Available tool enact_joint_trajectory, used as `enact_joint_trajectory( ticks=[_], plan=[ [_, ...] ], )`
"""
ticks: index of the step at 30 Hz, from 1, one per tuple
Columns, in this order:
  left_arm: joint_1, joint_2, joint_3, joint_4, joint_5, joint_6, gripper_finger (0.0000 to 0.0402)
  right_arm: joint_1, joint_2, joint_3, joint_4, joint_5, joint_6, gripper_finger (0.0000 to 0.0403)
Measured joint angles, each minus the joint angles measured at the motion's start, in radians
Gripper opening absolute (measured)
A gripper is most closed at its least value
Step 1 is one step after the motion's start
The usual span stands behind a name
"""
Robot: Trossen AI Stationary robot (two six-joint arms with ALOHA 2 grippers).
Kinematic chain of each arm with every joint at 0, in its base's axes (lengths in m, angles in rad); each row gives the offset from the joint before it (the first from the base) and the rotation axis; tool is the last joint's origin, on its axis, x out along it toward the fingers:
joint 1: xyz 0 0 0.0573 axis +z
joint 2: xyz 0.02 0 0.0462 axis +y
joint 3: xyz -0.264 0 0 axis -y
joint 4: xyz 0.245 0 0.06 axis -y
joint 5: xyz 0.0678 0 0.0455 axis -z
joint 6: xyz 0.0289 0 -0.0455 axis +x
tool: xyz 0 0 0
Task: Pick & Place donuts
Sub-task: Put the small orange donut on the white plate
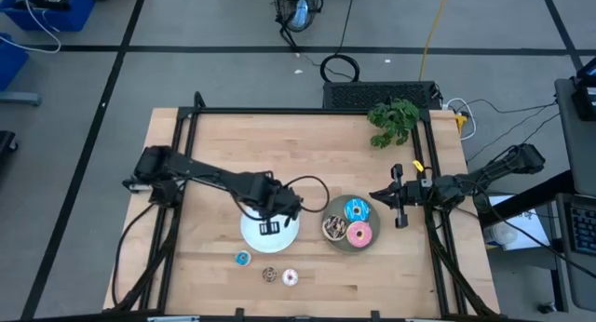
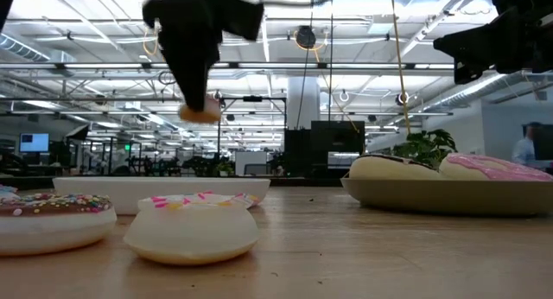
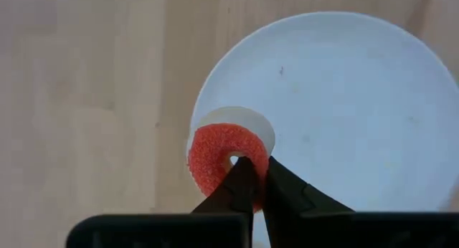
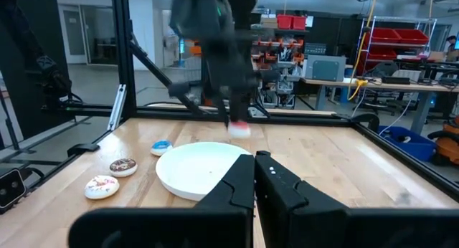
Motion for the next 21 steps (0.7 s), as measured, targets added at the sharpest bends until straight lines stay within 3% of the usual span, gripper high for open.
enact_joint_trajectory(
  ticks=[4, 10, 17, 21],
  plan=[
    [0.045, 0.000, -0.135, 0.156, 0.042, 0.018, 0.0008, 0.000, 0.000, 0.000, 0.000, 0.000, -0.002, 0.0000],
    [0.070, 0.000, -0.263, 0.308, 0.127, 0.019, 0.0031, 0.000, 0.000, 0.000, 0.000, 0.000, -0.020, 0.0000],
    [0.060, 0.000, -0.313, 0.353, 0.153, 0.009, 0.0035, 0.000, 0.000, 0.000, 0.000, 0.000, -0.025, 0.0000],
    [0.039, 0.000, -0.313, 0.375, 0.153, 0.002, 0.0059, 0.000, 0.000, 0.000, 0.000, 0.000, -0.025, 0.0000]
  ],
)
